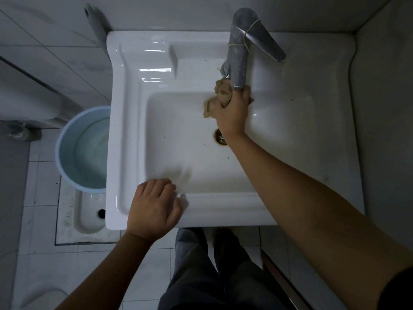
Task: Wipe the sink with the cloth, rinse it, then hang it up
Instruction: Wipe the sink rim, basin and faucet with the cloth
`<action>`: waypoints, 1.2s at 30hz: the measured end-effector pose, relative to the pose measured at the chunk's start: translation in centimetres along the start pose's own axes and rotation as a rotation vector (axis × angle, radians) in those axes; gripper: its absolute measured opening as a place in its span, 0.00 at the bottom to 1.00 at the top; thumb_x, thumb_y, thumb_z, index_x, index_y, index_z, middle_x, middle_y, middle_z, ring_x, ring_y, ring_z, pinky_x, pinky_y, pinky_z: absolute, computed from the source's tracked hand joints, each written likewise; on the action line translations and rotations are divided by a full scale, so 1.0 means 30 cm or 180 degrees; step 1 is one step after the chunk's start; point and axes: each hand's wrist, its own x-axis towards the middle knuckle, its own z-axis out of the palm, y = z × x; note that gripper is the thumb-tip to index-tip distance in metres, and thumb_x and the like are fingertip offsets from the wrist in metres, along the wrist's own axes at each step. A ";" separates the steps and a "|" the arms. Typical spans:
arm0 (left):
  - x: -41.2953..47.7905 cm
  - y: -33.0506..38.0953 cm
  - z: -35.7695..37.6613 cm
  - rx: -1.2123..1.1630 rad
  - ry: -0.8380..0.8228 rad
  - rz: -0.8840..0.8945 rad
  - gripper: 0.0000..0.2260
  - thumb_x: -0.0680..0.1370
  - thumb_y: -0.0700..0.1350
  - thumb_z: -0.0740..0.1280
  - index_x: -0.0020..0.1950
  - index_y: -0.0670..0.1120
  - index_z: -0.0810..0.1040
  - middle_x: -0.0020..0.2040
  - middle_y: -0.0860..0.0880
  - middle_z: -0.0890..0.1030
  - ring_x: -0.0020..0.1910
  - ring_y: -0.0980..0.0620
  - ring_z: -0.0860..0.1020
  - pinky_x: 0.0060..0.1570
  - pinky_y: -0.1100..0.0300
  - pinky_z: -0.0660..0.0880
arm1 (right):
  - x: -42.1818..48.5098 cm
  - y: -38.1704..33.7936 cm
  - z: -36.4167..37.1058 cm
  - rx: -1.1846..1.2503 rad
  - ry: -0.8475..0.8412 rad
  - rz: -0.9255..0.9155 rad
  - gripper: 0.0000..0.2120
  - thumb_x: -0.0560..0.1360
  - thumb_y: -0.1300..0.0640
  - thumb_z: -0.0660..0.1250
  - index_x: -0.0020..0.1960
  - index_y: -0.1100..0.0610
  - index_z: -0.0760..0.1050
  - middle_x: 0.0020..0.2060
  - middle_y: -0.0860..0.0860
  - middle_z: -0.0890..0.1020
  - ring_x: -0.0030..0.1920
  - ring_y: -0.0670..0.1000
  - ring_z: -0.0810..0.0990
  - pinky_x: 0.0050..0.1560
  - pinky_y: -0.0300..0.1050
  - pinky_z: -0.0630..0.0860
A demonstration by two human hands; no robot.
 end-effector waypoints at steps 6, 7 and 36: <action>-0.001 0.004 -0.005 -0.0009 -0.0005 0.0004 0.16 0.78 0.52 0.59 0.50 0.43 0.81 0.50 0.46 0.82 0.49 0.45 0.78 0.51 0.52 0.70 | 0.002 -0.015 0.003 -0.0337 -0.0647 -0.0632 0.26 0.72 0.65 0.66 0.69 0.55 0.74 0.64 0.56 0.75 0.66 0.55 0.73 0.70 0.47 0.69; -0.002 0.003 -0.006 -0.0018 -0.0015 -0.0005 0.16 0.78 0.52 0.59 0.50 0.43 0.81 0.50 0.46 0.82 0.49 0.45 0.78 0.51 0.53 0.70 | 0.009 -0.001 -0.013 -0.0446 -0.0609 -0.0717 0.25 0.73 0.64 0.66 0.69 0.55 0.74 0.64 0.56 0.75 0.65 0.53 0.74 0.68 0.46 0.70; 0.068 -0.256 -0.140 0.0190 -0.0145 0.0461 0.20 0.77 0.55 0.63 0.57 0.42 0.83 0.64 0.40 0.81 0.64 0.41 0.79 0.65 0.45 0.69 | 0.044 -0.138 0.064 -0.2116 -0.0363 -0.1411 0.28 0.75 0.51 0.68 0.73 0.54 0.67 0.71 0.54 0.69 0.70 0.57 0.69 0.65 0.51 0.71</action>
